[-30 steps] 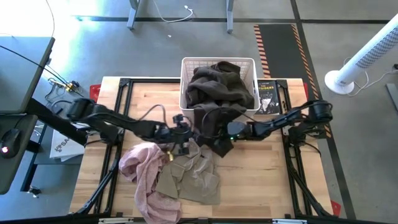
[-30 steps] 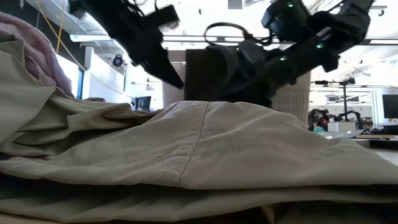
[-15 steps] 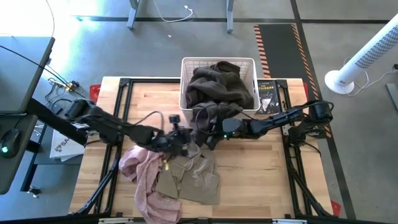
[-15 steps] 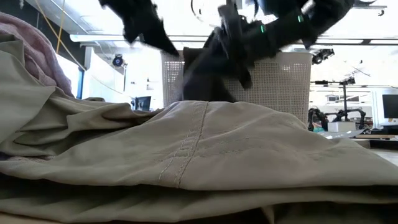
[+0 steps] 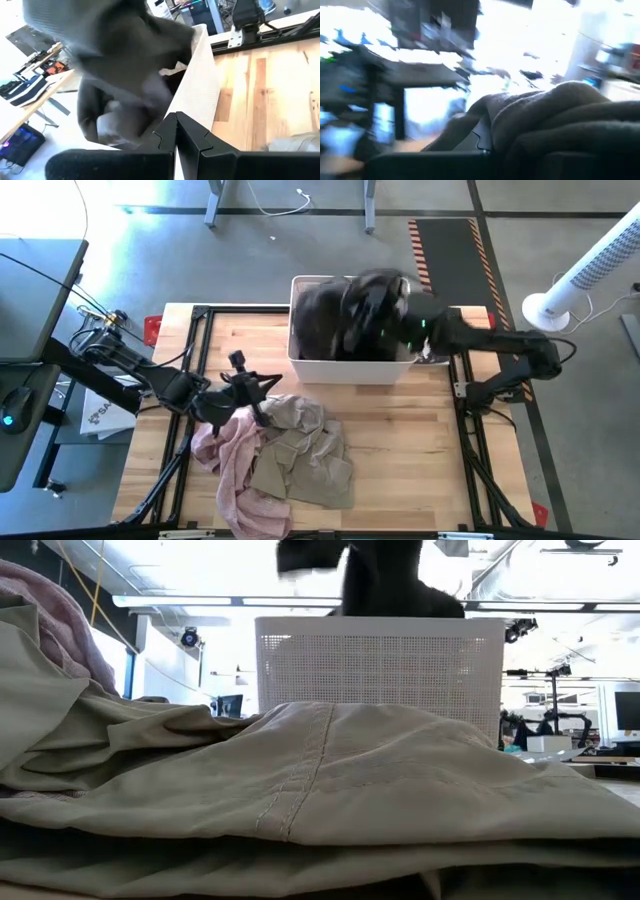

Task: Sort clothes
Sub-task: Put the gray pants into the laundry bin

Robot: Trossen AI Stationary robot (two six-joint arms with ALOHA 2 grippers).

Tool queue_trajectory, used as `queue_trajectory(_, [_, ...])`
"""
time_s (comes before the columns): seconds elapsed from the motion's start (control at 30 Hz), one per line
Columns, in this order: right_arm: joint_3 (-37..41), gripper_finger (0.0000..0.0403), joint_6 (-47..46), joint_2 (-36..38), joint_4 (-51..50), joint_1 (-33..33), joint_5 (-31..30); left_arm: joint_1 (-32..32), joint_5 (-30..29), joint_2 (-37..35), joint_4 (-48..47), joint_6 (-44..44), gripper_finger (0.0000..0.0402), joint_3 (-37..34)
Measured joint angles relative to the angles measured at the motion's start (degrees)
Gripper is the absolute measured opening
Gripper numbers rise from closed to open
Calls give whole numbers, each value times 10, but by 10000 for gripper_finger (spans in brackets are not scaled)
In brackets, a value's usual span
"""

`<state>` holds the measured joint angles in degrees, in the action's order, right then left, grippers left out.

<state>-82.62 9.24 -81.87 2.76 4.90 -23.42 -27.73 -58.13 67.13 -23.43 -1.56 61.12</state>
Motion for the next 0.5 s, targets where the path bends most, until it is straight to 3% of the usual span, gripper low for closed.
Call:
queue_trajectory(0.1, [-44, 9, -30, -16, -119, 61, 2, -2, 0, 0, 0, 0, 1, 0])
queue_trajectory(0.33, [-24, 10, -184, -91, -379, 168, 178, 0, 2, 15, -13, -2, 1, -1])
queue_trajectory(0.5, [4, 11, -195, -175, -438, 199, 249, 2, 2, 20, -13, -9, 1, -1])
